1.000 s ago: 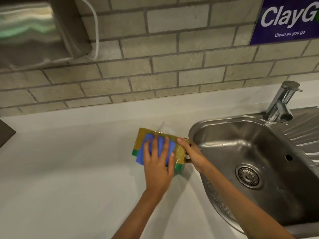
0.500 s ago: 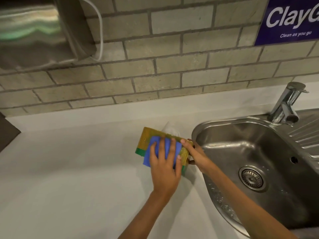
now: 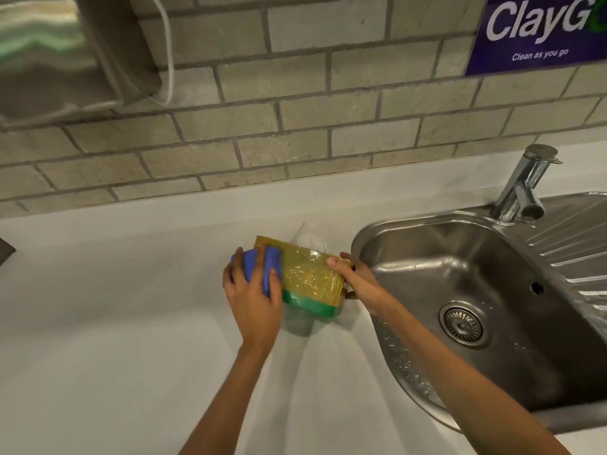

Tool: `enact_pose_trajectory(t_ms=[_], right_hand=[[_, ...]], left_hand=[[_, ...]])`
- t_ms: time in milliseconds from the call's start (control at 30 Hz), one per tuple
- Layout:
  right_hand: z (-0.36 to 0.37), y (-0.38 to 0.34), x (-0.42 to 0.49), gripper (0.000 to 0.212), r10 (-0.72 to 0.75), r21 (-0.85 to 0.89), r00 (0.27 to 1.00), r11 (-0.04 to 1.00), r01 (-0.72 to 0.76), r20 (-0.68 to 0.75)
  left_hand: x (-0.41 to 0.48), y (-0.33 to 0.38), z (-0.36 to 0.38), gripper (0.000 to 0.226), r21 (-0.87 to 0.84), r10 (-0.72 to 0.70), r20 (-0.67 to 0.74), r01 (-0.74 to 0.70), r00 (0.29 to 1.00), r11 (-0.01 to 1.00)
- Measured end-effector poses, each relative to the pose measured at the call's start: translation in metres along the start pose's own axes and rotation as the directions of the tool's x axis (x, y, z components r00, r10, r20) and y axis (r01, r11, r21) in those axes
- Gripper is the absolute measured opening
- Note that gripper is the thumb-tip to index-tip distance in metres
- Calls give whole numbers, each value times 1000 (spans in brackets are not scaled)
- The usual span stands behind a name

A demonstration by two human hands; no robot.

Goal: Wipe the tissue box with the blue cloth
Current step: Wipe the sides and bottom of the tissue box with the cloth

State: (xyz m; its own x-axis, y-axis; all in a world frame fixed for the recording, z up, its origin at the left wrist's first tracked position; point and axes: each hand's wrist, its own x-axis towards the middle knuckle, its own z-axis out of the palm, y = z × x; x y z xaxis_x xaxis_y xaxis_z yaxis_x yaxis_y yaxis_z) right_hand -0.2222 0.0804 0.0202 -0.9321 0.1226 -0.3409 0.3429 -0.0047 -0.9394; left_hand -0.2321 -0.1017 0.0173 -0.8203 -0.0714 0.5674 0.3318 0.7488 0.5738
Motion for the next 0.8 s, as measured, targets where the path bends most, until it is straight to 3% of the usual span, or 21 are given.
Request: enact_pose_trajectory(t_ms=[100,200,300,400,500,567,733,800], right_hand=[[2,2,2,86,-6,-6,1000,1000,6,-10],[6,2,2,89,-25,-8,999,1000,25,-29],[9,1,1,108,-79,-21,997,997,79,-27],[15,-2,-6,129,-193,-157,981,969,189,-9],[17,-1,-10,139,-259,-266,966,931,251,6],[17,2,-11,139,-302,-320,953,900,295,30],[30,8,-18,140,-406,-410,913,829,381,29],[36,12,-21,141,-436,-421,900,814,400,12]], left_hand=[[10,2,4,47,-81,-258,-23,256,966,963],[-3,15,6,46,49,-179,-38,181,983,982],[-23,21,9,49,101,-42,2,42,999,994],[-19,13,6,49,3,-223,-10,223,975,975],[2,-5,-2,46,-167,-530,46,530,846,831],[13,-16,-10,39,-239,-644,120,652,755,720],[15,-26,-19,36,-372,-737,302,787,604,493],[7,-18,-19,37,-400,-735,345,800,584,448]])
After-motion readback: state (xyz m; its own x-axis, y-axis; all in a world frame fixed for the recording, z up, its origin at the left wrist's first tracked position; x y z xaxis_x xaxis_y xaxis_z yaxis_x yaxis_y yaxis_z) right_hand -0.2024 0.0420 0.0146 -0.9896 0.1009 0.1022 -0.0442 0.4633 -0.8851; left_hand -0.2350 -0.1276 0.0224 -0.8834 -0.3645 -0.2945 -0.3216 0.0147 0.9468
